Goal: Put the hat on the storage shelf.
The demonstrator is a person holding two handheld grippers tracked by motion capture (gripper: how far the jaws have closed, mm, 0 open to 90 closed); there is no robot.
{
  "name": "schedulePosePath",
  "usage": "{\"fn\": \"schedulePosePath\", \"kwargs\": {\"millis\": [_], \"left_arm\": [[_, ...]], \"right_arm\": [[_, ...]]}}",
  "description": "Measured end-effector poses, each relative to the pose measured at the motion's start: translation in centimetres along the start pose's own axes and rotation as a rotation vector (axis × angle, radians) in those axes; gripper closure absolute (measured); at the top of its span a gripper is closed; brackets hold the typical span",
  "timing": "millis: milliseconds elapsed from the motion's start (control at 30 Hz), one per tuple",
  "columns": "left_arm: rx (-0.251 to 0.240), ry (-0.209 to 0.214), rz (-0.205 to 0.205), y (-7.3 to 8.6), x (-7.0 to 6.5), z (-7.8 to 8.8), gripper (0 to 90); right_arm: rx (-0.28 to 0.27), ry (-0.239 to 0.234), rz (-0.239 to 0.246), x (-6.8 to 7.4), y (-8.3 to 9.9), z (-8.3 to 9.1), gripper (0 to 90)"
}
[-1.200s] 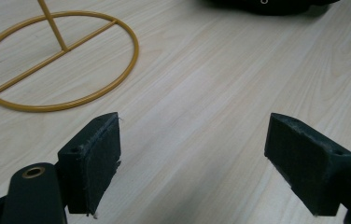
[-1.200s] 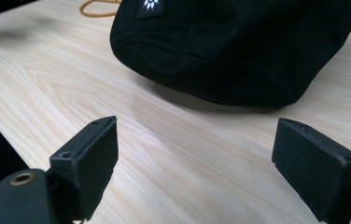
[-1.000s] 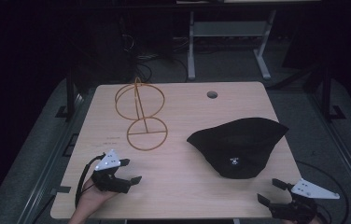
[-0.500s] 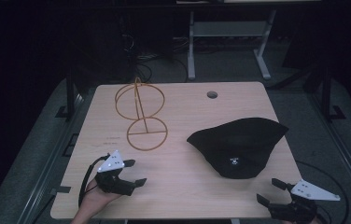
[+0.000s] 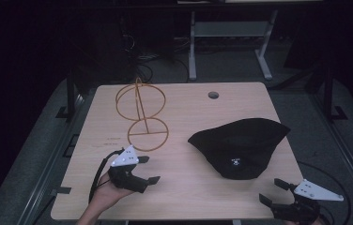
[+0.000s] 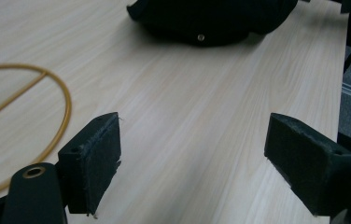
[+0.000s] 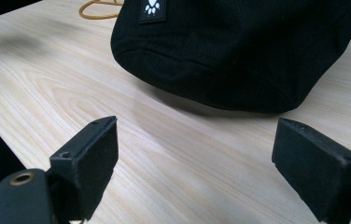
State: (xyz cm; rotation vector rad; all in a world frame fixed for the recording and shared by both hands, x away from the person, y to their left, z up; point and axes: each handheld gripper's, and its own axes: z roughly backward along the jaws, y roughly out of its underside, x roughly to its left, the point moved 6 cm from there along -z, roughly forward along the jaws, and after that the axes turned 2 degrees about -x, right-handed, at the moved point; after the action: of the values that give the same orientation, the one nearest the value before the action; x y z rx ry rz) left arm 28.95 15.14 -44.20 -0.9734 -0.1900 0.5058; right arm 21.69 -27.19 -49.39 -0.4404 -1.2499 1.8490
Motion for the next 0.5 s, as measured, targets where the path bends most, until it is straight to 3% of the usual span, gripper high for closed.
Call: {"fn": "schedulePosePath", "kwargs": {"millis": [500], "left_arm": [[0.016, 0.057, -0.067, -4.6, -0.8, -2.1, 18.1]], "right_arm": [[-0.008, 0.000, -0.010, -0.2, 0.0, 0.3, 14.0]]}}
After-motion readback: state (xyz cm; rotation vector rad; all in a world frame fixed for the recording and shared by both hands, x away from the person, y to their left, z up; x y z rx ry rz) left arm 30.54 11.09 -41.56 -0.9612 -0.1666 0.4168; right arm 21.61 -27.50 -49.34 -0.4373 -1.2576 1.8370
